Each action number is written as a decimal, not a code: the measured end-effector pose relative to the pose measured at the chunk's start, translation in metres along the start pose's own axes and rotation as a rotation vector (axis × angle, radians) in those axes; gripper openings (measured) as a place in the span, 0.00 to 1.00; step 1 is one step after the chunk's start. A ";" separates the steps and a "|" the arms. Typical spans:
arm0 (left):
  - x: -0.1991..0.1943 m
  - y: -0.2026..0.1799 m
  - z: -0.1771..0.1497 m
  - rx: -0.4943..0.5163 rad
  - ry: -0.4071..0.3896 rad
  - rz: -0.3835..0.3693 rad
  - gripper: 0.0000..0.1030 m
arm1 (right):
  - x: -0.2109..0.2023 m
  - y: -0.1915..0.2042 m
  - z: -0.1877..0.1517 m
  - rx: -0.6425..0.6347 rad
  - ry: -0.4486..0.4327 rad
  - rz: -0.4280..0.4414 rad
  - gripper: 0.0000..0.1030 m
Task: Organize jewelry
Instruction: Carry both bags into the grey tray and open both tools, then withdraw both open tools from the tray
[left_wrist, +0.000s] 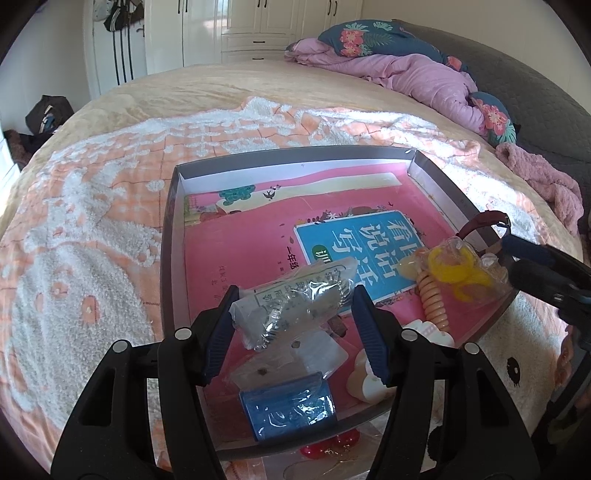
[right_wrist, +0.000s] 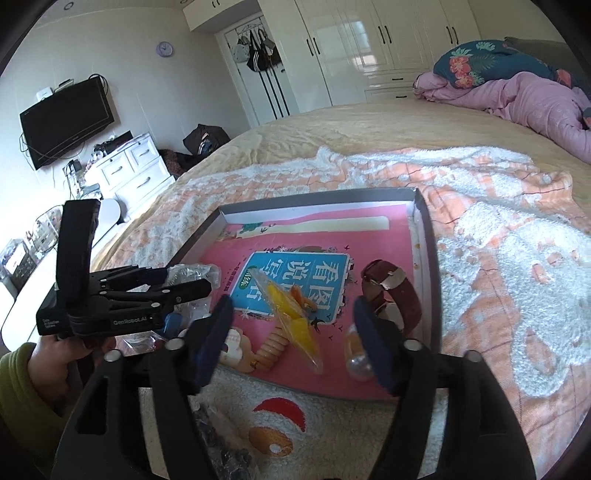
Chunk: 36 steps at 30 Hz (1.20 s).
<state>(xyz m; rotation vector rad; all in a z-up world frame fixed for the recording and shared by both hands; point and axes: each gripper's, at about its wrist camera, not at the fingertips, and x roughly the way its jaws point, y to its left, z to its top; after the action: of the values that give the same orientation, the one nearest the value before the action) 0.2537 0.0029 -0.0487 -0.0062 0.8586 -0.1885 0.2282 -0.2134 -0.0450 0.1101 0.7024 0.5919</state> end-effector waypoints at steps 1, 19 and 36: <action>0.000 0.000 0.000 0.000 0.000 -0.002 0.52 | -0.004 0.000 0.000 0.006 -0.011 -0.004 0.79; -0.021 -0.003 0.005 -0.014 -0.025 0.010 0.87 | -0.032 0.001 -0.003 0.019 -0.039 -0.045 0.95; -0.087 -0.003 0.005 -0.042 -0.152 0.083 0.91 | -0.068 0.017 0.003 0.001 -0.114 -0.083 0.96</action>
<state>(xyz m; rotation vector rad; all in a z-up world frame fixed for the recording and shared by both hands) 0.2020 0.0137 0.0202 -0.0244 0.7095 -0.0908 0.1804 -0.2366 0.0012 0.1137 0.5936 0.5019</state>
